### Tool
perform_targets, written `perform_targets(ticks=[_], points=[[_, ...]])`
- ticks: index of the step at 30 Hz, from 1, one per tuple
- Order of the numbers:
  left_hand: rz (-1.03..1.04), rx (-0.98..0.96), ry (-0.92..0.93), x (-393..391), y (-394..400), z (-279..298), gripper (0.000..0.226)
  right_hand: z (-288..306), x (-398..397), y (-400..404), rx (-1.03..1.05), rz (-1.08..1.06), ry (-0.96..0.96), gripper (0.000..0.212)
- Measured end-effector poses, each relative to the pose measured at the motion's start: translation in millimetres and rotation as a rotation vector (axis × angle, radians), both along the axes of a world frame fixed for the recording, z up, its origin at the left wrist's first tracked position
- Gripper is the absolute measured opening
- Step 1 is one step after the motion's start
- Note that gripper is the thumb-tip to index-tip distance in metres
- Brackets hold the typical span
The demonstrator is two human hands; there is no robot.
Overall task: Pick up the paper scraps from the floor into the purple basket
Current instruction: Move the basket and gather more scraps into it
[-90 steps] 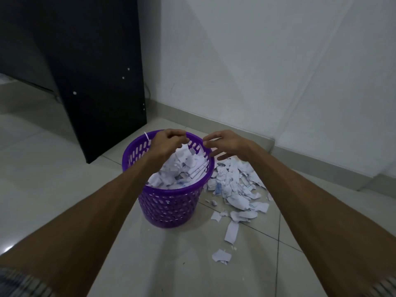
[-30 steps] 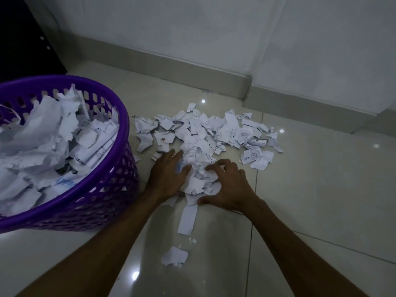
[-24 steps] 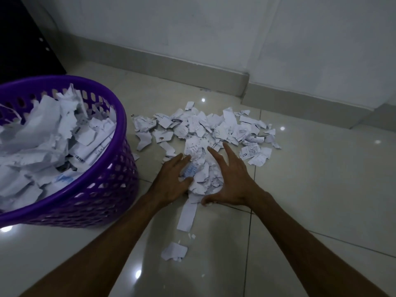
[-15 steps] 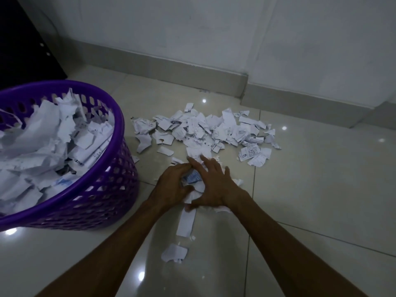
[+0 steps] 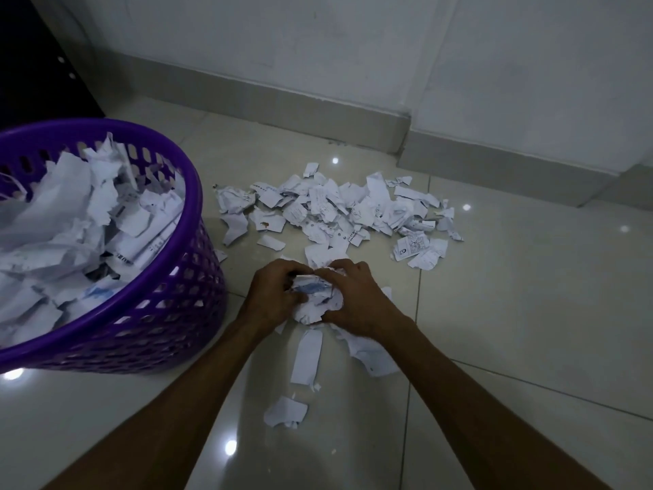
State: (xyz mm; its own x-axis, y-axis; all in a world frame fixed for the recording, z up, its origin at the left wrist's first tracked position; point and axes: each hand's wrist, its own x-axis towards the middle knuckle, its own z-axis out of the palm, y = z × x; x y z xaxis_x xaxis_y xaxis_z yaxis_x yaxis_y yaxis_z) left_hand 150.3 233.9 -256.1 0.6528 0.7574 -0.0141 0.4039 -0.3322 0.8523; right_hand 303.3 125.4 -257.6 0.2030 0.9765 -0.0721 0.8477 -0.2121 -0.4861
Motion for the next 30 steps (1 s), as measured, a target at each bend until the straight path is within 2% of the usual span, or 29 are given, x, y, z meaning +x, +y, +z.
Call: perform_targets(ticks=[2,5,9,13,16,22,27,30], points=[[0.000,0.016,0.036,1.0,0.4,0.4,0.043,8.6,9.8,-2.9,-0.094,0.077,0.035,0.091],[-0.009,0.032,0.072,2.1,1.5,1.0,0.040,15.0,16.7,0.3,-0.235,0.092,0.082,0.092],[-0.001,0.022,0.091,2.7,1.0,5.0,0.038,4.7,-5.0,1.2,-0.083,-0.085,0.091,0.088],[0.047,-0.073,0.093,1.2,3.0,4.2,0.040,-23.1,-23.0,10.3,-0.023,-0.182,-0.019,0.094],[0.069,-0.130,0.091,-0.9,6.5,4.8,0.040,-25.9,-24.8,12.7,0.015,-0.205,-0.004,0.081],[0.025,-0.079,0.058,-6.3,2.4,8.6,0.031,-15.0,-38.8,6.7,0.155,-0.273,0.106,0.032],[-0.005,-0.100,0.072,-9.2,-5.6,19.9,0.032,7.8,-37.3,-7.2,0.155,-0.379,0.281,0.024],[-0.003,-0.101,0.019,-3.4,-13.5,37.2,0.034,31.3,-25.7,-15.0,0.155,-0.436,0.371,0.016]])
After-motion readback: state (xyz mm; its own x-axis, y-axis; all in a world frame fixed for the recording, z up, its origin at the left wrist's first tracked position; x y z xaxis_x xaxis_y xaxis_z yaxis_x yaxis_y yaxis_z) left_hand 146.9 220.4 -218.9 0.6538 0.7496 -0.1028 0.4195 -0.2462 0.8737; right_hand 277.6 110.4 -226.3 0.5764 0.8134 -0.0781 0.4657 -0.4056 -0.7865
